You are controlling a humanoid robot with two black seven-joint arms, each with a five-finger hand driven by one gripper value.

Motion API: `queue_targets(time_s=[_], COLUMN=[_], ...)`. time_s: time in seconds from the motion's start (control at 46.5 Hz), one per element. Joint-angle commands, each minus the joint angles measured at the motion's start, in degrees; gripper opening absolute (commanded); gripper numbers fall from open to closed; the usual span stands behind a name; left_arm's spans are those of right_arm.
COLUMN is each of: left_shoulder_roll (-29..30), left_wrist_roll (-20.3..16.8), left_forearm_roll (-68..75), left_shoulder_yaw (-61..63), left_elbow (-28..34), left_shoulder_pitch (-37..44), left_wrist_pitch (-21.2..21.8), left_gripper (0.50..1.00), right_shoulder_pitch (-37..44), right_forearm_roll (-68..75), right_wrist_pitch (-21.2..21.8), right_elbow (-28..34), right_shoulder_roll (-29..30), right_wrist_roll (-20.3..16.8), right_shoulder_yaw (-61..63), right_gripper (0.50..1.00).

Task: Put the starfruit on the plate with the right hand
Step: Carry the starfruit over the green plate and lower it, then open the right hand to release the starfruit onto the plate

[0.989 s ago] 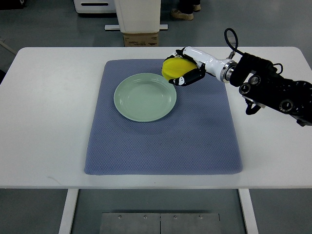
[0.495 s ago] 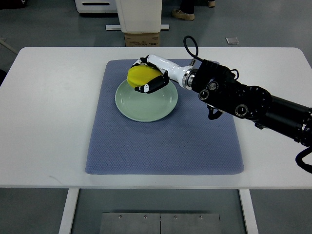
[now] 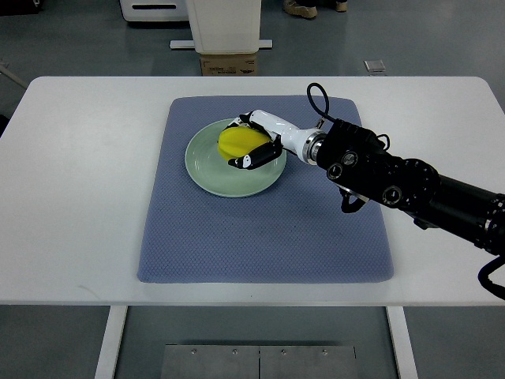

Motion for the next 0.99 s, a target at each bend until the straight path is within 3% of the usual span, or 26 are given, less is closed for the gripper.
queue_targets(time_s=[0.0, 0.215, 0.344, 0.409, 0.516, 0.624, 0.817, 0.968], left_shoulder_roll=[0.0, 0.0, 0.0, 0.0, 0.0, 0.0, 0.0, 0.0], left_wrist_roll=[0.0, 0.0, 0.0, 0.0, 0.0, 0.0, 0.0, 0.0], left_forearm_roll=[0.0, 0.0, 0.0, 0.0, 0.0, 0.0, 0.0, 0.0], left_shoulder_yaw=[0.06, -0.03, -0.02, 0.06, -0.03, -0.03, -0.02, -0.03], left_elbow=[0.0, 0.0, 0.0, 0.0, 0.0, 0.0, 0.0, 0.0], left_shoulder_pitch=[-0.01, -0.01, -0.01, -0.01, -0.01, 0.07, 0.07, -0.01], left_wrist_pitch=[-0.01, -0.01, -0.01, -0.01, -0.01, -0.01, -0.01, -0.01], left_gripper=[1.0, 1.0, 1.0, 1.0, 1.0, 1.0, 1.0, 1.0], right_shoulder_pitch=[-0.87, -1.84, -2.1, -2.19, -2.28, -2.28, -2.19, -1.93], right_forearm_roll=[0.0, 0.0, -0.09, -0.09, -0.09, -0.09, -0.09, -0.09], right_wrist_pitch=[-0.14, -0.23, -0.41, -0.41, -0.41, -0.41, -0.41, -0.41], right_elbow=[-0.07, -0.34, -0.34, -0.34, -0.34, -0.34, -0.34, -0.34], right_shoulder_roll=[-0.01, -0.01, -0.01, -0.01, -0.01, -0.01, -0.01, -0.01], right_wrist_roll=[0.0, -0.08, -0.79, -0.79, -0.79, -0.7, -0.79, -0.79], right_shoulder_yaw=[0.04, 0.04, -0.05, -0.14, -0.14, -0.14, -0.23, -0.23], right_gripper=[0.5, 0.5, 0.654, 0.688, 0.79, 0.836, 0.978, 0.995])
